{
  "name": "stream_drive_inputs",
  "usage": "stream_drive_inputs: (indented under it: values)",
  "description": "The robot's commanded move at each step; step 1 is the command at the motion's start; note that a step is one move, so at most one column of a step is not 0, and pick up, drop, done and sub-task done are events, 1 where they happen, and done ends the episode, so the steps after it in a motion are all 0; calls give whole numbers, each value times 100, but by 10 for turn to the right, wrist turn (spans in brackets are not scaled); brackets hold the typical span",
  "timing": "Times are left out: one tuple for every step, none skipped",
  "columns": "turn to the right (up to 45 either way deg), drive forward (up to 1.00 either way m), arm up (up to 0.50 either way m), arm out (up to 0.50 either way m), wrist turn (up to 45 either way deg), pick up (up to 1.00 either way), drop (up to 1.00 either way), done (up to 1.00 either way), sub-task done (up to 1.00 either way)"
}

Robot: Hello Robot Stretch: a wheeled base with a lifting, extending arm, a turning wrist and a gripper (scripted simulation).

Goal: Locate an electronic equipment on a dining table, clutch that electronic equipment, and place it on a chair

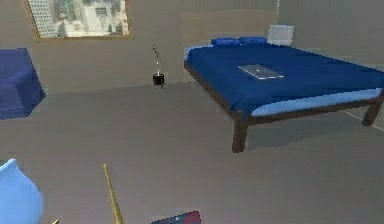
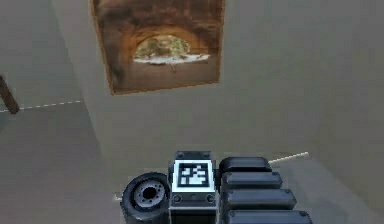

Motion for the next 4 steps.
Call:
stream_drive_inputs:
  values:
    - [-90,0,0,0,0,0,0,0,0]
    - [0,15,0,0,0,0,0,0,0]
    - [-60,0,0,0,0,0,0,0,0]
    - [0,5,0,0,0,0,0,0,0]
